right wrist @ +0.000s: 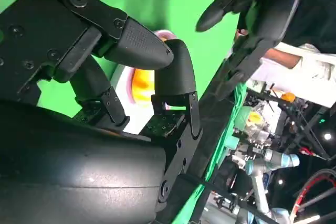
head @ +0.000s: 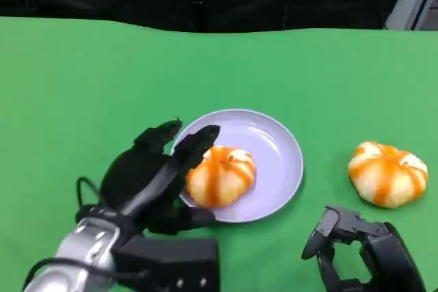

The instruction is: Grasp the bread from the table and place it into the plate.

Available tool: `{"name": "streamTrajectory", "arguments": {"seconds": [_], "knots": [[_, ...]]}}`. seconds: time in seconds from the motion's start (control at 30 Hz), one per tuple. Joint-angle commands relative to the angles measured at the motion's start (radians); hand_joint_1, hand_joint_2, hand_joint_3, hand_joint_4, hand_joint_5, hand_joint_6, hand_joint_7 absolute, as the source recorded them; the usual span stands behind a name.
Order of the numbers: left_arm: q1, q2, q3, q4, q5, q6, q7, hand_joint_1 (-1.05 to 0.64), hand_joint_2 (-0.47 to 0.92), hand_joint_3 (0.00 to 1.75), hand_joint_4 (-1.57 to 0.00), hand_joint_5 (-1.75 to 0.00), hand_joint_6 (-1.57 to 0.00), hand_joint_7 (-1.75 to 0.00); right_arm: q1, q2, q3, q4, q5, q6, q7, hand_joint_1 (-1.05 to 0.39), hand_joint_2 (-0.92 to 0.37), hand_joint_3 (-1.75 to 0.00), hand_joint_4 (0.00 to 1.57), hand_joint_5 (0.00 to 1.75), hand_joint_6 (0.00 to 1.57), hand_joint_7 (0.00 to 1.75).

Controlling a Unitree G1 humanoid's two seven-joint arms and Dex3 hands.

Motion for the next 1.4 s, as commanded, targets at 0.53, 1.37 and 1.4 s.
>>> {"name": "streamTrajectory", "arguments": {"seconds": [0.53,1.37,1.4], "knots": [[0.294,0.051,0.211,-0.076,-0.091,-0.341,0.308,-0.47,0.92,0.23,-0.52,-0.63,-0.63,-0.12,-0.002,-0.006,-0.007,0.003,0.009,-0.004,-0.003,-0.55,-0.31,-1.5,0.89,1.75,0.83,1.5],[0.342,-0.075,0.322,0.252,-0.211,-0.796,0.561,0.03,0.3,1.42,-0.84,-1.57,-0.89,-1.21,0.003,-0.013,-0.01,0.0,0.023,0.001,0.01,-0.54,-0.32,-1.47,0.88,1.75,0.82,1.5],[0.342,-0.078,0.321,0.261,-0.225,-0.802,0.553,0.03,0.31,1.41,-0.84,-1.58,-0.89,-1.22,0.003,-0.014,-0.011,0.0,0.018,-0.001,0.008,-0.54,-0.32,-1.47,0.88,1.75,0.82,1.5]]}}
